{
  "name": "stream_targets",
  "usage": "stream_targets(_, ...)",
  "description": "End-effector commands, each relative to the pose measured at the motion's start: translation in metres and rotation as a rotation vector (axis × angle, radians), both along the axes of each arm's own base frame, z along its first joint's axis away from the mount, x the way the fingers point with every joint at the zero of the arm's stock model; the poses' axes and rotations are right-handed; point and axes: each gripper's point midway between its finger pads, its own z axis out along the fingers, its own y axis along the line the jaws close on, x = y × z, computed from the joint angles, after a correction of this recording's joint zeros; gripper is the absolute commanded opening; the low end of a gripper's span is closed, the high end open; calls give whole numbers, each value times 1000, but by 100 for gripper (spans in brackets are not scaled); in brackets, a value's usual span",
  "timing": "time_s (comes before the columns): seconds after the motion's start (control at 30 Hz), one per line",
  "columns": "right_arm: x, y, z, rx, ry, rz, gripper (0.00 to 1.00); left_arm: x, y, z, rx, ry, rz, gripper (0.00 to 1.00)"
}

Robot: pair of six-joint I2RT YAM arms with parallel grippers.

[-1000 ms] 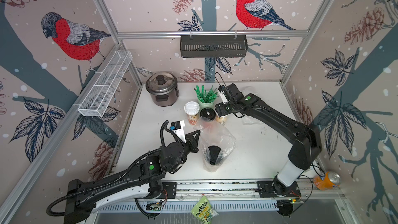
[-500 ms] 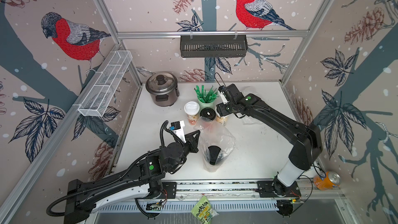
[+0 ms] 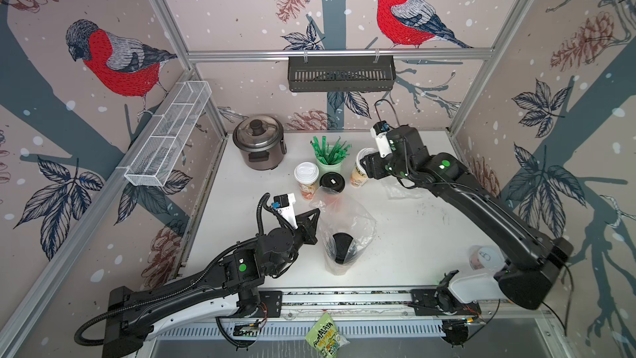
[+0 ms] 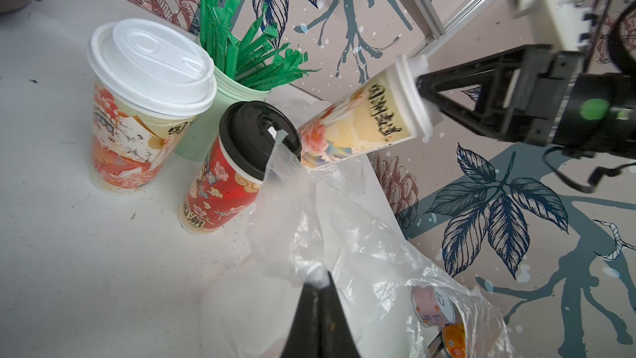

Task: Pack milk tea into plastic carrier bags
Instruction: Pick up the milk tea cup at the center of the board, then place the milk tea cup in the plastic carrier bag.

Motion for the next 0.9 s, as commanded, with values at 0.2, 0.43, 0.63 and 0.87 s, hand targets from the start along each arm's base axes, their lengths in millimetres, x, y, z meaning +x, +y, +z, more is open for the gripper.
stream_targets(0.2, -56, -3, 81, 189, -123, 73, 63, 3, 0, -1, 7, -1, 16, 0)
stream_targets(0.43, -100, 25, 96, 247, -109, 209, 63, 4, -6, -1, 18, -3, 3, 0)
stream_targets(0.63, -116, 37, 72, 209, -35, 245, 61, 3, -9, 2, 15, -1, -5, 0)
stream_targets(0.87, -125, 37, 48, 186, 15, 245, 61, 4, -8, 3, 14, -3, -3, 0)
